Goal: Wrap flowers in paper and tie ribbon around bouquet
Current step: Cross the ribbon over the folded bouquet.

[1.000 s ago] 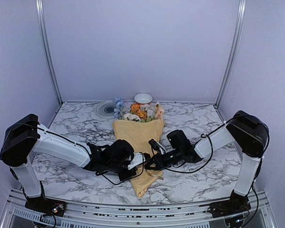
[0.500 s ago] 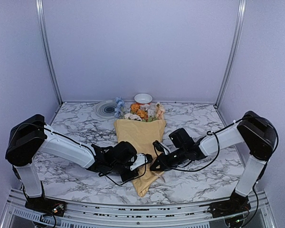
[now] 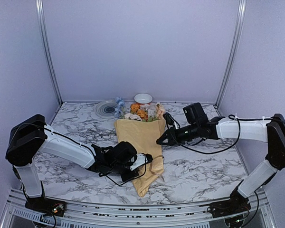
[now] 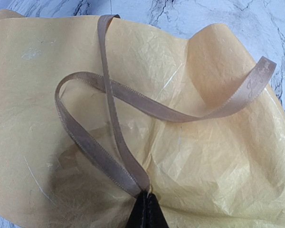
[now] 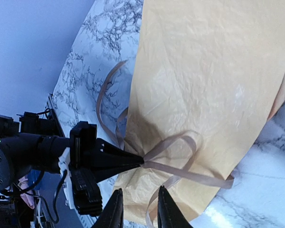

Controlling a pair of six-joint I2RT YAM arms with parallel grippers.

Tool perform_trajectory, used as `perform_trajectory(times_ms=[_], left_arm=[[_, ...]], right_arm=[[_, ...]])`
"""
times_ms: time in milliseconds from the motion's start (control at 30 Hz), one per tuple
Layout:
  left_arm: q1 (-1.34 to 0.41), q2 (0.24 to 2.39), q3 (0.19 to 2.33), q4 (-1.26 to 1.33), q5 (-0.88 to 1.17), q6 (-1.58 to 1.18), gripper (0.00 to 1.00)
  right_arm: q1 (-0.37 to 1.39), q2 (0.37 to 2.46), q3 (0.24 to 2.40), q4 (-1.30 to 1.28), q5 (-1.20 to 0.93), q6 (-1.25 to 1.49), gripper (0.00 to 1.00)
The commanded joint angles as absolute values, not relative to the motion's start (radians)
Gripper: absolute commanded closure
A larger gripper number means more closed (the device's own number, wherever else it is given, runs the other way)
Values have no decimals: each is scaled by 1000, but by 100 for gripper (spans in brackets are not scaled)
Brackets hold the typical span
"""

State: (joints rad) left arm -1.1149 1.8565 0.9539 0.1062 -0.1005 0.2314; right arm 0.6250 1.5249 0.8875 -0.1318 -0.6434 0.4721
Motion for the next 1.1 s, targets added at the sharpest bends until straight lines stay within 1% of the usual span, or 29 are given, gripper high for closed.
perform_trajectory(times_ms=[0,67,133,200,267,433,567,633,733,900,933,967,1000,1033,1067], left_arm=[[-1117,1893,948,46,-107,225,100],[-1117,1890,947,48,-109,221,100],[-1117,1889,944,48,-110,221,100],[-1118,1890,943,48,-110,221,100],[-1117,1891,945,48,-109,222,100],[-1117,1890,945,46,-108,223,100],[-1117,1890,948,42,-106,222,100],[-1117,1890,949,38,-107,222,100],[-1117,1886,948,35,-112,222,100],[-1117,1879,950,35,-114,222,100],[-1117,1879,952,34,-115,221,100],[-1117,1878,954,34,-116,220,100],[-1117,1874,954,37,-117,215,98],[-1118,1868,953,43,-117,211,92],[-1117,1858,952,49,-117,207,79]], right_arm=[[612,1640,1104,-252,-566,338,75],[634,1745,1188,-317,-533,255,71],[665,1816,1257,-391,-476,184,66],[693,1874,1300,-449,-453,131,60],[710,1915,1316,-474,-428,98,57],[722,1974,1317,-510,-397,54,51],[727,1996,1314,-513,-403,33,51],[727,2008,1314,-506,-388,36,56],[727,2018,1317,-484,-360,49,73],[726,2021,1328,-457,-380,55,96],[723,2017,1329,-447,-383,59,100],[717,2012,1326,-434,-385,69,100],[710,2005,1321,-419,-385,81,100],[698,2000,1312,-402,-384,94,100],[678,1993,1302,-380,-381,114,100]])
